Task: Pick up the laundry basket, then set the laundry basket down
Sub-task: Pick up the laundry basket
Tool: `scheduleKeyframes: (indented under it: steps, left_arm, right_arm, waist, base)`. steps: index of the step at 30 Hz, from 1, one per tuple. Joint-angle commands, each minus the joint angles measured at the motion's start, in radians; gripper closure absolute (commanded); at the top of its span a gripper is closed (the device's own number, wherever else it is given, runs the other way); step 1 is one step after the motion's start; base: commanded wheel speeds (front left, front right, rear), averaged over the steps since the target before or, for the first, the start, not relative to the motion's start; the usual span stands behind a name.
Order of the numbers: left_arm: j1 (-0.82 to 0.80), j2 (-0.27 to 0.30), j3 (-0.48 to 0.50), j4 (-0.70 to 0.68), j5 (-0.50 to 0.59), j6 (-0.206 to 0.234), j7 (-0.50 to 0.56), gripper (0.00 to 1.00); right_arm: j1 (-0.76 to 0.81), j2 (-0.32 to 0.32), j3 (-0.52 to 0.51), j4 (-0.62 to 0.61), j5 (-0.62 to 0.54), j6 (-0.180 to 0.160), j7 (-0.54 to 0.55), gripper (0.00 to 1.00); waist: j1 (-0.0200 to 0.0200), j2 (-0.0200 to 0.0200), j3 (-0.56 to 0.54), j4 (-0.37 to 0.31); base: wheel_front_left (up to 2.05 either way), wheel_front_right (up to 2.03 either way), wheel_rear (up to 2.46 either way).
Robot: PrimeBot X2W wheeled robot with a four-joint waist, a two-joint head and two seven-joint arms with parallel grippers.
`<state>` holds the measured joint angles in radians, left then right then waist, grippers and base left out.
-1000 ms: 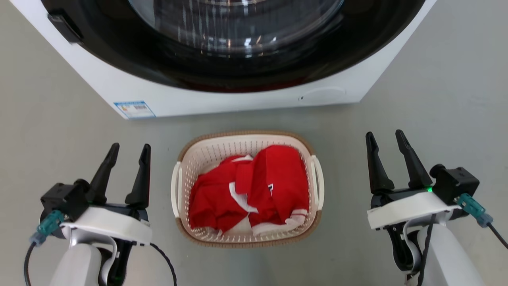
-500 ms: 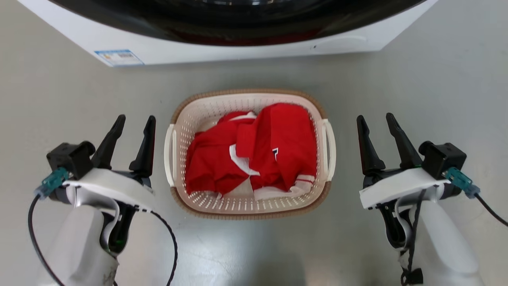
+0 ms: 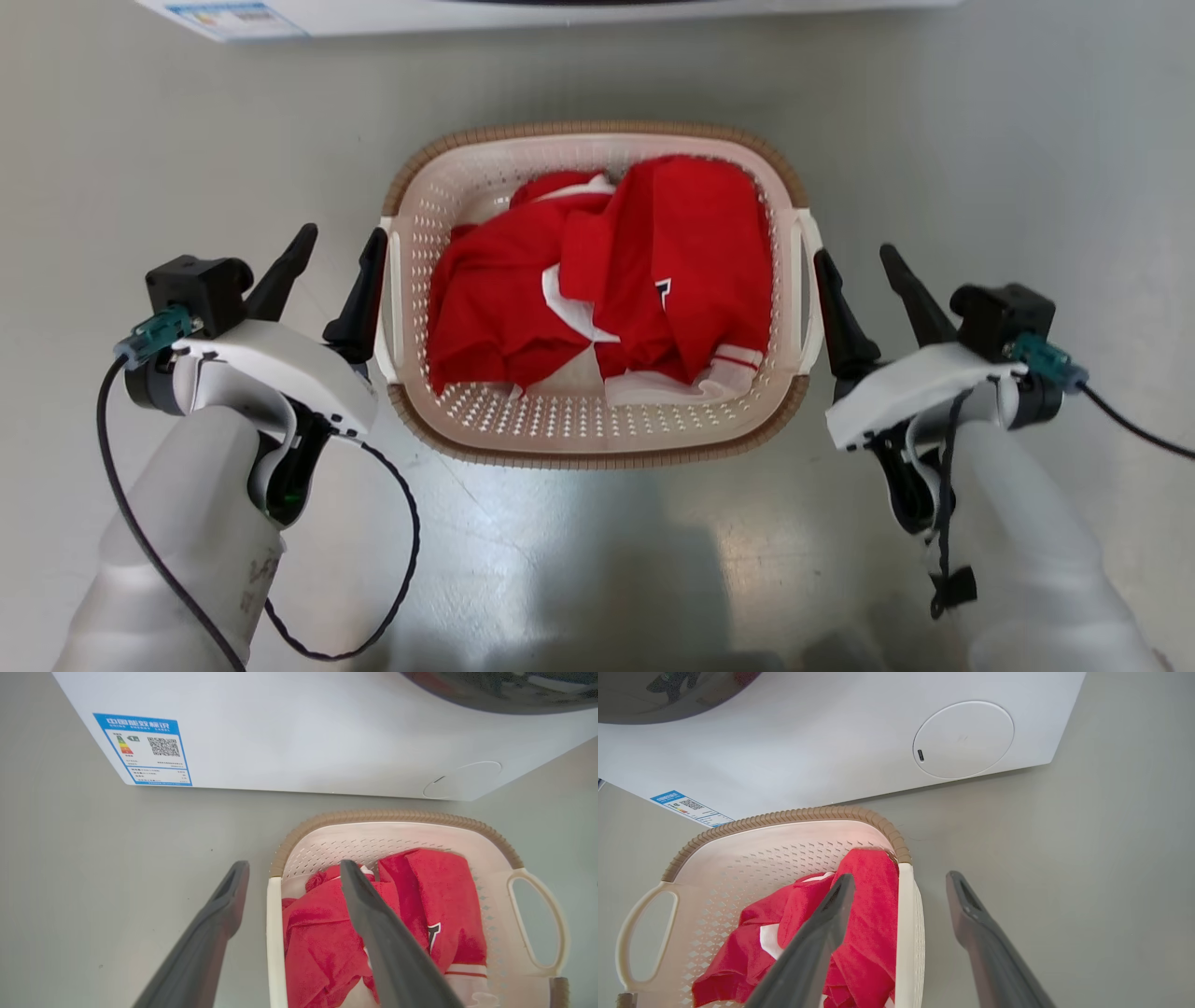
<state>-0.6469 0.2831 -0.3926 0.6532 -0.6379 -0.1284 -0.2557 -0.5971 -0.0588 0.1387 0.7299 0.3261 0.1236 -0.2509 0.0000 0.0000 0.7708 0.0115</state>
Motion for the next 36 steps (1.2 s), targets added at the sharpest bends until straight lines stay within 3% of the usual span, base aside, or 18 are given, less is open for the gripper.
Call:
scheduleKeyframes:
  steps: [1,22,23,24,25,27,28,29,31,32,36]
  left_arm:
    - [-0.011,0.035,0.016,0.0,-0.014,-0.002,-0.006,0.0]
    - [-0.199,0.064,-0.284,0.228,-0.214,-0.002,-0.006,0.0]
    - [-0.203,0.066,-0.295,0.232,-0.222,-0.002,-0.006,0.0]
    - [-0.207,0.067,-0.305,0.235,-0.228,-0.002,-0.006,0.0]
    - [-0.211,0.069,-0.314,0.237,-0.234,-0.002,-0.006,0.01]
    - [-0.216,0.071,-0.329,0.241,-0.246,-0.002,-0.006,0.26]
    - [-0.218,0.071,-0.336,0.242,-0.252,-0.002,-0.006,0.48]
    - [-0.22,0.072,-0.342,0.244,-0.258,-0.002,-0.006,0.58]
    - [-0.222,0.073,-0.356,0.25,-0.272,-0.002,-0.006,0.92]
    - [-0.224,0.073,-0.364,0.253,-0.279,-0.002,-0.006,1.0]
    - [-0.227,0.077,-0.391,0.26,-0.307,-0.002,-0.006,1.0]
  right_arm:
    - [0.005,0.008,0.029,-0.001,0.009,0.007,-0.011,0.0]
    - [-0.184,0.009,0.182,0.209,0.08,0.007,-0.011,0.0]
    - [-0.188,0.009,0.187,0.212,0.083,0.007,-0.011,0.12]
    - [-0.191,0.009,0.191,0.214,0.086,0.007,-0.011,0.4]
    - [-0.194,0.009,0.195,0.216,0.089,0.007,-0.011,0.56]
    - [-0.199,0.009,0.202,0.22,0.094,0.007,-0.011,0.76]
    - [-0.201,0.009,0.204,0.222,0.096,0.007,-0.011,0.8]
    - [-0.203,0.009,0.207,0.224,0.098,0.007,-0.011,0.87]
    - [-0.206,0.009,0.212,0.227,0.101,0.007,-0.011,1.0]
    - [-0.208,0.009,0.215,0.23,0.103,0.007,-0.011,1.0]
    - [-0.213,0.009,0.223,0.237,0.108,0.007,-0.011,1.0]
  waist:
    - [0.0,0.0,0.028,0.002]
    - [0.0,0.0,0.185,-0.008]
    - [0.0,0.0,0.187,-0.008]
    - [0.0,0.0,0.188,-0.008]
    - [0.0,0.0,0.189,-0.008]
    - [0.0,0.0,0.189,-0.007]
    - [0.0,0.0,0.189,-0.006]
    - [0.0,0.0,0.189,-0.006]
    - [0.0,0.0,0.188,-0.006]
    - [0.0,0.0,0.186,-0.007]
    - [0.0,0.0,0.174,-0.009]
  base:
    - [0.0,0.0,0.0]
    - [0.0,0.0,0.0]
    - [0.0,0.0,0.0]
    - [0.0,0.0,0.0]
    - [0.0,0.0,0.0]
    - [0.0,0.0,0.0]
    - [0.0,0.0,0.0]
    - [0.0,0.0,0.0]
    - [0.0,0.0,0.0]
    - [0.0,0.0,0.0]
    - [0.0,0.0,0.0]
